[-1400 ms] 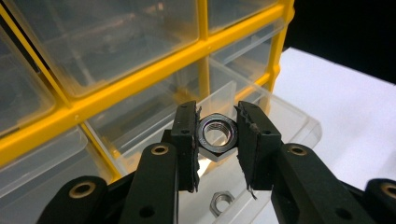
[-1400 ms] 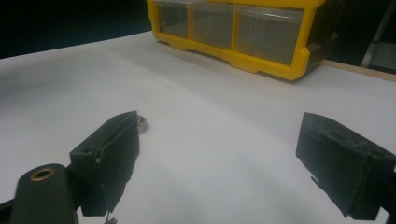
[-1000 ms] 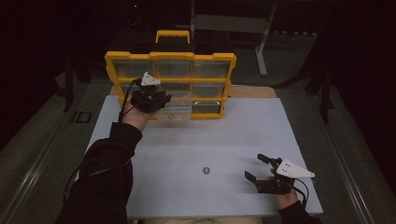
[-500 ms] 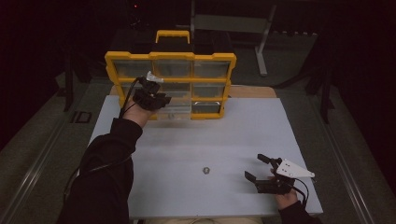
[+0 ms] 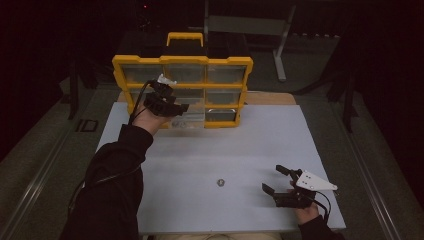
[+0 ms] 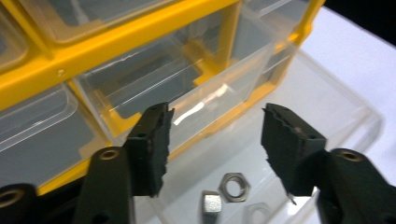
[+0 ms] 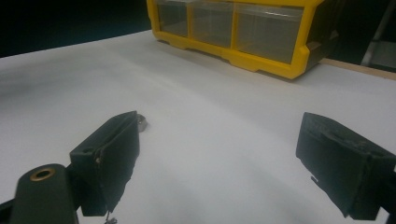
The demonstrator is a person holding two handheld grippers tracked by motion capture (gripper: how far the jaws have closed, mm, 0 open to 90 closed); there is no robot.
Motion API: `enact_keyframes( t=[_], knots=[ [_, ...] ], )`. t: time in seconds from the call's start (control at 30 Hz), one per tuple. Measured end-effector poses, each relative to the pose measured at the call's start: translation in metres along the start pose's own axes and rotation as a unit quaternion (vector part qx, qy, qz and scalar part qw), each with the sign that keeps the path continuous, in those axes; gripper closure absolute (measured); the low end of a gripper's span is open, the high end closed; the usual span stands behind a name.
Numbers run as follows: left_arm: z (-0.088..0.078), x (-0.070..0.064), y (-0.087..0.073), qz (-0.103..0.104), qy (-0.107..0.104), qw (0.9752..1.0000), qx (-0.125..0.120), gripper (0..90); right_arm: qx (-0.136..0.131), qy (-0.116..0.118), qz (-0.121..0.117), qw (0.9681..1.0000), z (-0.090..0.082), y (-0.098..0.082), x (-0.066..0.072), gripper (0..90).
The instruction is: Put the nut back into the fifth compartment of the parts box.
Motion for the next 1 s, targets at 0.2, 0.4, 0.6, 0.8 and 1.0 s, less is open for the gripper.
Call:
enact_keyframes(
  t=[0.2,0.4,0.6,0.8,1.0],
  knots=[
    [-0.009,-0.005,0.002,0.002,-0.010,0.9998,-0.014,18.9,0.000,0.000,0.000,1.0000,0.000,0.000,0.000,13.6],
    [-0.020,-0.018,-0.003,0.014,-0.027,0.9992,-0.026,4.7,0.001,-0.001,-0.002,1.0000,0.000,0.000,0.000,13.7],
    [-0.026,-0.033,-0.008,0.030,-0.053,0.9976,-0.033,0.0,0.001,-0.001,-0.002,1.0000,0.000,0.000,0.000,13.7],
    [-0.035,-0.053,-0.015,0.045,-0.075,0.9951,-0.047,0.0,0.001,-0.001,-0.003,1.0000,0.000,0.000,0.000,13.7],
    [-0.036,-0.069,-0.025,0.054,-0.094,0.9930,-0.048,0.0,-0.001,-0.001,-0.003,1.0000,0.000,0.001,0.000,13.7]
  ],
)
Point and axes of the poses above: each handheld gripper's, and its own axes: z roughly forward along the jaws, y roughly out of its top, x roughly to its left, the point moved 10 cm from there along z, roughly forward along the jaws, and after that the axes turned 4 degrees about -z, right-handed, at the moved point
